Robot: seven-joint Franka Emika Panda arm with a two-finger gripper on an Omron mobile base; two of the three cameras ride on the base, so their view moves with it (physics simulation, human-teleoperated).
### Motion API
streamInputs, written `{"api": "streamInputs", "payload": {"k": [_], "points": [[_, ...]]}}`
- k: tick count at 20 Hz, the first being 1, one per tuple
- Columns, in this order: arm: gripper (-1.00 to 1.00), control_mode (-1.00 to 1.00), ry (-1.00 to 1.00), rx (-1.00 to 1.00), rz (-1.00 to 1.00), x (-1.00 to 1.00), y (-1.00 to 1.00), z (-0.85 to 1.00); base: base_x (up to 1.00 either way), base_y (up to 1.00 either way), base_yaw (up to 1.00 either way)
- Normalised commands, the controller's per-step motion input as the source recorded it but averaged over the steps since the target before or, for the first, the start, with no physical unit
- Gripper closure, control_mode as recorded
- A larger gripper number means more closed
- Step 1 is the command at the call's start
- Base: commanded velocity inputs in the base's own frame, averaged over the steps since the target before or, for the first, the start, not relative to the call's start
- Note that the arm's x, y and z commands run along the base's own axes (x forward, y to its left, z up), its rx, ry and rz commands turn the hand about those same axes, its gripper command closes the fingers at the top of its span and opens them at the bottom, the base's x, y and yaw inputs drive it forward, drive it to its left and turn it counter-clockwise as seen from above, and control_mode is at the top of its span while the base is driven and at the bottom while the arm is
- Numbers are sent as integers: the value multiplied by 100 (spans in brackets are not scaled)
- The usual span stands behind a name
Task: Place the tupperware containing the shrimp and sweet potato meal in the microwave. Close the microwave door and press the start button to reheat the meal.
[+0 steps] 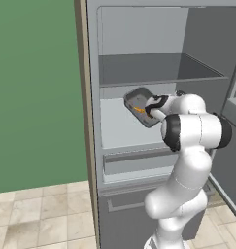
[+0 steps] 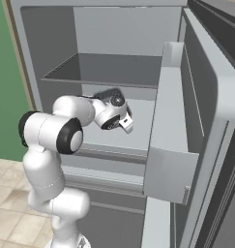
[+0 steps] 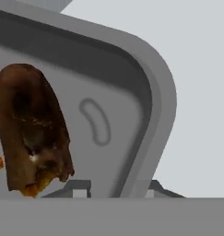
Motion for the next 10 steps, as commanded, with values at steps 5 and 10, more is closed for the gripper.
{"api": "streamInputs", "payload": {"k": [5,10], "points": [[100,-100,0,0,0,-66,16,0,0,0,0],[100,-100,0,0,-3,-98,21,7,0,0,0]]}}
